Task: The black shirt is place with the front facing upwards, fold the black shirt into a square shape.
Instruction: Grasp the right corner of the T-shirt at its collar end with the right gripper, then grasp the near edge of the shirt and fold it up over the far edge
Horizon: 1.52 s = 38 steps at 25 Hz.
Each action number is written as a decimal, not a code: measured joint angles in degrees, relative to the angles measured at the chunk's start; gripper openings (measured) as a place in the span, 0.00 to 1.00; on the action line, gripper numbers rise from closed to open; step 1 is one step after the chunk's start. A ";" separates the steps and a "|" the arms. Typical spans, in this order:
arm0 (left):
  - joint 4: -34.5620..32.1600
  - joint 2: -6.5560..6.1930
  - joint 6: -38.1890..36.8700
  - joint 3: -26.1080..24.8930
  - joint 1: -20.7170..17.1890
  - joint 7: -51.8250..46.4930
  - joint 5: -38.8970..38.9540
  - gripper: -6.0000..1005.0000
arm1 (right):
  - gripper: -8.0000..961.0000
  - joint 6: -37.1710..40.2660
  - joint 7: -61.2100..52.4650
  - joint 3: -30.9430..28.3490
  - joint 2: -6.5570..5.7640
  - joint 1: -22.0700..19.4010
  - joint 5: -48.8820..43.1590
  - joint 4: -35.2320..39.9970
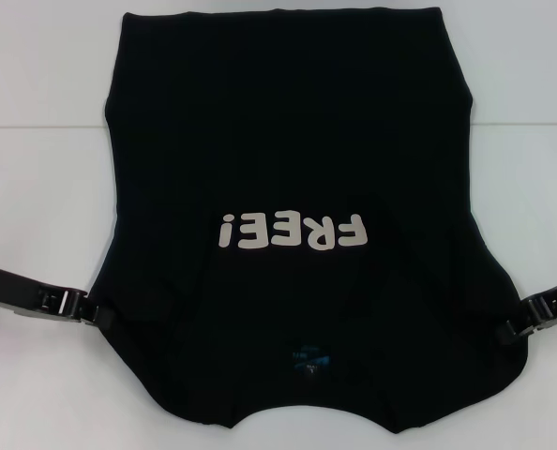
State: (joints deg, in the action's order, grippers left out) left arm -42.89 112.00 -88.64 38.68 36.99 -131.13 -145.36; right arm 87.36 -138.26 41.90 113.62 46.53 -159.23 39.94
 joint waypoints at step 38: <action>11.40 -4.05 -24.27 5.28 3.65 9.06 -6.08 0.03 | 0.05 25.52 25.77 0.17 -3.27 -5.87 -0.33 1.05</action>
State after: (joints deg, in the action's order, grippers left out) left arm -31.49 107.95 -112.91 43.95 40.64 -122.07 -151.44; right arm 112.87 -112.49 42.07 110.35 40.66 -159.56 40.99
